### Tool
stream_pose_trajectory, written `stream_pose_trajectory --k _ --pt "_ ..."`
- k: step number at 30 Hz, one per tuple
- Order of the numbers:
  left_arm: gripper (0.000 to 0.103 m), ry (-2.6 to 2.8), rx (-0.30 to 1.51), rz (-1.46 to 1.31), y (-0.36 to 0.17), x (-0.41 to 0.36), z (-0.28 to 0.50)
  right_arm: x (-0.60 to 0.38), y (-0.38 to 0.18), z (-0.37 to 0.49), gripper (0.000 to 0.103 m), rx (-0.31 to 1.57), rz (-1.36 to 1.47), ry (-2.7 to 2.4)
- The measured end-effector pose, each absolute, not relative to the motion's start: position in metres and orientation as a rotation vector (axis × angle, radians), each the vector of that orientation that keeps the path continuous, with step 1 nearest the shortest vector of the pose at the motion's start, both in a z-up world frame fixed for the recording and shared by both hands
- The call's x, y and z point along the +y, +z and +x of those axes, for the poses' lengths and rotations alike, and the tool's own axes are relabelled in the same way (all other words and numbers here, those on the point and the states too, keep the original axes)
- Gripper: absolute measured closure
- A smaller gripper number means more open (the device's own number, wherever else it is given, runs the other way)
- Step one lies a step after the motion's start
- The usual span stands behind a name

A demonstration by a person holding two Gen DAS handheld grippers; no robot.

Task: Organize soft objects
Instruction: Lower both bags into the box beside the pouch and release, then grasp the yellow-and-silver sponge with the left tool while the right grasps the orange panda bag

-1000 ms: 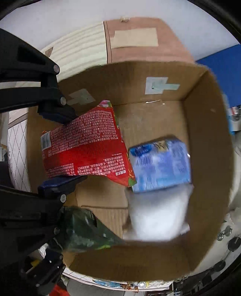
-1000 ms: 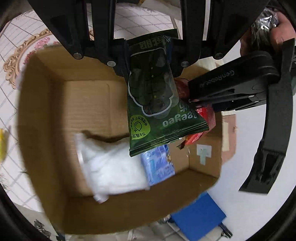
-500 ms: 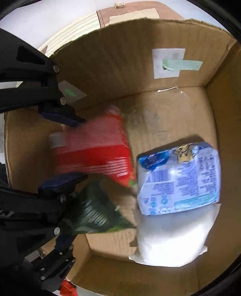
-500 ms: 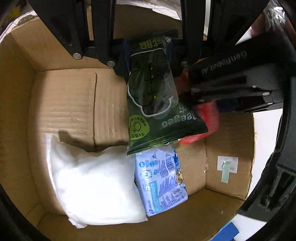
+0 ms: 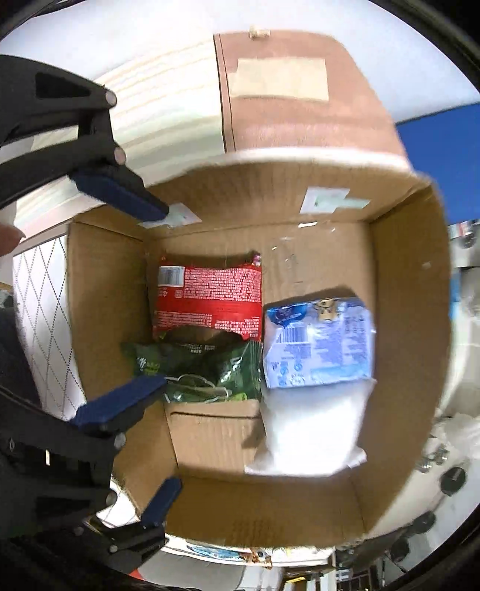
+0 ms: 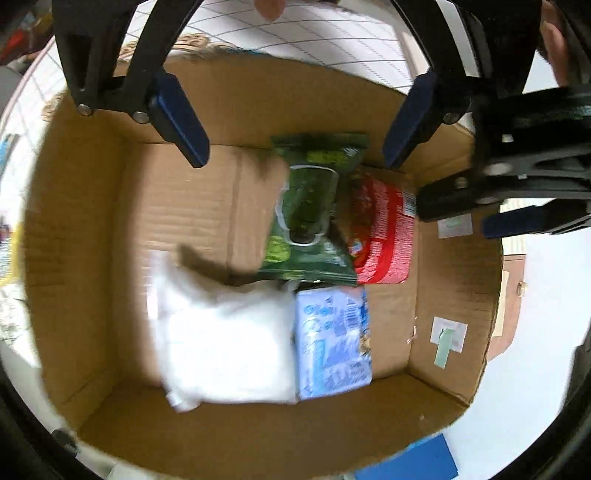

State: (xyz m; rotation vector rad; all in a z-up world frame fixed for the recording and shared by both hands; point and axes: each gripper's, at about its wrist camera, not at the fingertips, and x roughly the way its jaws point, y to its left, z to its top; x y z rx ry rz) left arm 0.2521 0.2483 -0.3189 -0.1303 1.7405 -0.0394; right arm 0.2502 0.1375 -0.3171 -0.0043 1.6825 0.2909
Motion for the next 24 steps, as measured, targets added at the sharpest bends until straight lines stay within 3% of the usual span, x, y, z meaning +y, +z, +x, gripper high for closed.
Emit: stream_pose_trajectory --k 5,24 --pt "0.003 0.007 1.615 -0.157 -0.286 0.252 0.23 0.114 -0.28 0.231 0.0 1.568 -0.061 0.25" --pt "0.001 0.115 1.254 -0.133 -0.161 0.233 0.146 0.054 -0.158 0.161 0.0 1.256 -0.107 0.207"
